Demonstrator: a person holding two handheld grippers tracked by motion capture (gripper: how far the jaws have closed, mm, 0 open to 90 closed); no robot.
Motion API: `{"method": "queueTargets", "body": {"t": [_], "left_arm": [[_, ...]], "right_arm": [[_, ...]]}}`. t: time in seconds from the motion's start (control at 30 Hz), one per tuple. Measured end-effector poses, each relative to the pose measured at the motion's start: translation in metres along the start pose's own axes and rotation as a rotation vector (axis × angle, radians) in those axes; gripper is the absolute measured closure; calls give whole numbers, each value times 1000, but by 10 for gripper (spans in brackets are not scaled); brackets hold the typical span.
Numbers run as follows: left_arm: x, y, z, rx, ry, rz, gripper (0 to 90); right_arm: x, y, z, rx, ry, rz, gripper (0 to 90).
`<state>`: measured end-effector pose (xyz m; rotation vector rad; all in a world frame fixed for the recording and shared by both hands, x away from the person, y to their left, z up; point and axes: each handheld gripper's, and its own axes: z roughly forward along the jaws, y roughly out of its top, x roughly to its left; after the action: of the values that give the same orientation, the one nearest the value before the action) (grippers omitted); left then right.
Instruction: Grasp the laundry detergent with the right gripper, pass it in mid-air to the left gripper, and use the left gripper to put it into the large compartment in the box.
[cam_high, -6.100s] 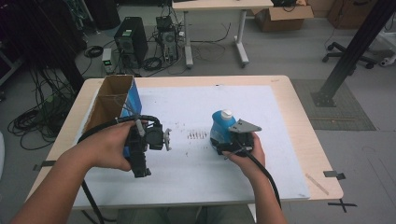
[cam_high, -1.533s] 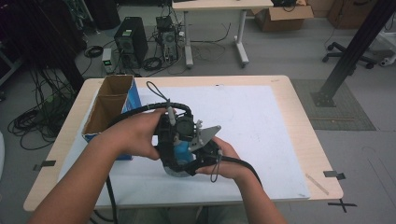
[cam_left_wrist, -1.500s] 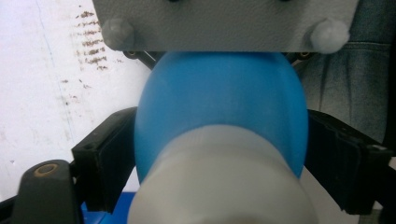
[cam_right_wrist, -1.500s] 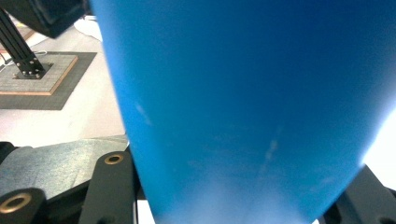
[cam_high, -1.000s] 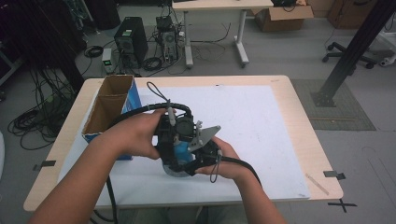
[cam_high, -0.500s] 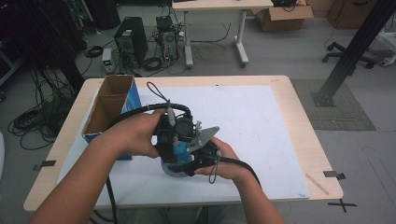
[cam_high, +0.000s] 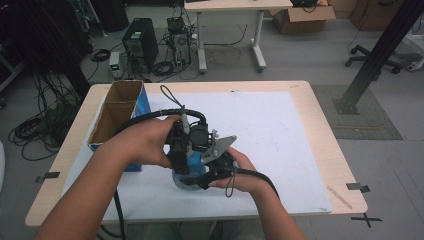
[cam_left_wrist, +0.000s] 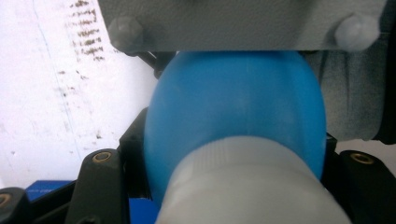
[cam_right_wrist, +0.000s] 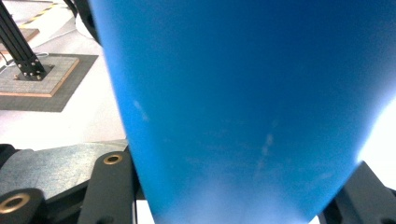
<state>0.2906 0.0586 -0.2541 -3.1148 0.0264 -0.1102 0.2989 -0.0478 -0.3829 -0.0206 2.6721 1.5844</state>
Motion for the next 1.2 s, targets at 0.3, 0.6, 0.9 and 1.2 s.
{"method": "queueTargets", "body": {"t": [0.3, 0.6, 0.9, 1.2], "left_arm": [[-1, 6, -3, 42, 19, 12, 388], [2, 8, -3, 49, 10, 4, 388], [5, 12, -3, 42, -4, 8, 387], [9, 14, -4, 38, -6, 4, 387]], "right_arm": [[-2, -6, -4, -61, -1, 67, 307], [-5, -13, -15, -99, -32, 97, 191], [-6, -17, -16, -116, -22, 117, 107], [-8, -20, -26, -131, -25, 141, 4]]}}
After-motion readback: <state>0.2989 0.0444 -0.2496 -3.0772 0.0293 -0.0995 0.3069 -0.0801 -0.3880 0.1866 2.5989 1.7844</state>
